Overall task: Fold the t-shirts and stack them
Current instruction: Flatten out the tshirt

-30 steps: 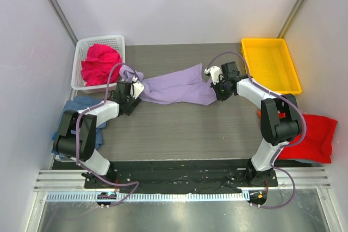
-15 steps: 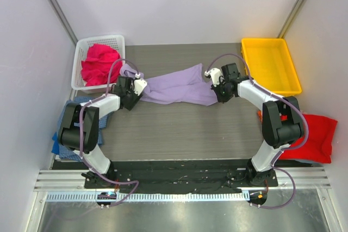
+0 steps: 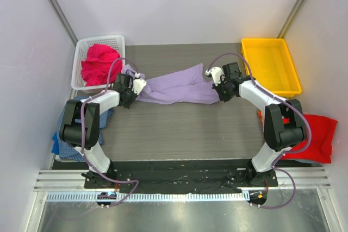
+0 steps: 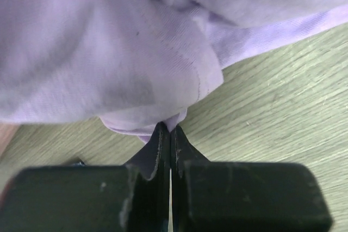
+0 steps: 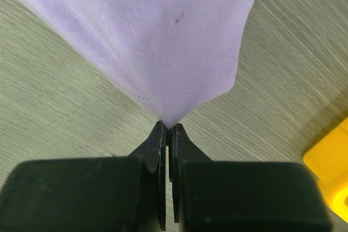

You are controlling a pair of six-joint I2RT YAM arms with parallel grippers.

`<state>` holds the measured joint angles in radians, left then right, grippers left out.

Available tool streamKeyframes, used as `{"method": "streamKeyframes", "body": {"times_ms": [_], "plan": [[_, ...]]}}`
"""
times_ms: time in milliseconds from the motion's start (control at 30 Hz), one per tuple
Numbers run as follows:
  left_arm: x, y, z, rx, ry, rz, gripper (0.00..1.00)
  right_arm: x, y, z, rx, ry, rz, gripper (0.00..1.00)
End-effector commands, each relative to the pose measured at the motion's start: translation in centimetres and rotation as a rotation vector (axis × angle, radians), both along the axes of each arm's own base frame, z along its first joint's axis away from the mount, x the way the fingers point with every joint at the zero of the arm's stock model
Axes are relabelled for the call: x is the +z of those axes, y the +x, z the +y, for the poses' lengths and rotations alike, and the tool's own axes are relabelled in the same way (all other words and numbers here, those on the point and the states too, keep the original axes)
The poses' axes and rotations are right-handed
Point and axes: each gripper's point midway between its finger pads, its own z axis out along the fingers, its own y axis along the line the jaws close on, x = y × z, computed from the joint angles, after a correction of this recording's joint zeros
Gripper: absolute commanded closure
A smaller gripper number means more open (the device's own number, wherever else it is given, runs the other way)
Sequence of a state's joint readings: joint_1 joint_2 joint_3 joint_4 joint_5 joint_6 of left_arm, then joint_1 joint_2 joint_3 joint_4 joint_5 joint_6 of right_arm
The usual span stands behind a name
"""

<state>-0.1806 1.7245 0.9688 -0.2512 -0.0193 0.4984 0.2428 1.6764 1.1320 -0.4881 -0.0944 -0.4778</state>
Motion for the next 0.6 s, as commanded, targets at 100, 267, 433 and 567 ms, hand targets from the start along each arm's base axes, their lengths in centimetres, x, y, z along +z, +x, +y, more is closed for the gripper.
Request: {"method": "streamKeyframes", "body": {"times_ms": [100, 267, 433, 567], "plan": [[5.6, 0.1, 0.1, 0.039, -0.039, -0.075, 1.00, 6.6, 2.4, -1.8, -0.075, -0.065, -0.185, 0.99], [12.3, 0.7, -1.1, 0.049, -0.143, -0.226, 1.00, 13.6, 4.0, -2.4, -0.147, -0.048, -0.352, 0.99], [20.9, 1.6, -1.2, 0.065, -0.203, -0.432, 1.00, 22.1, 5.3, -3.4, -0.217, -0.042, -0.521, 0.99], [25.9, 2.2, -1.3, 0.089, -0.251, -0.556, 1.00, 26.3, 5.3, -4.1, -0.249, -0.046, -0.609, 0.99]]}}
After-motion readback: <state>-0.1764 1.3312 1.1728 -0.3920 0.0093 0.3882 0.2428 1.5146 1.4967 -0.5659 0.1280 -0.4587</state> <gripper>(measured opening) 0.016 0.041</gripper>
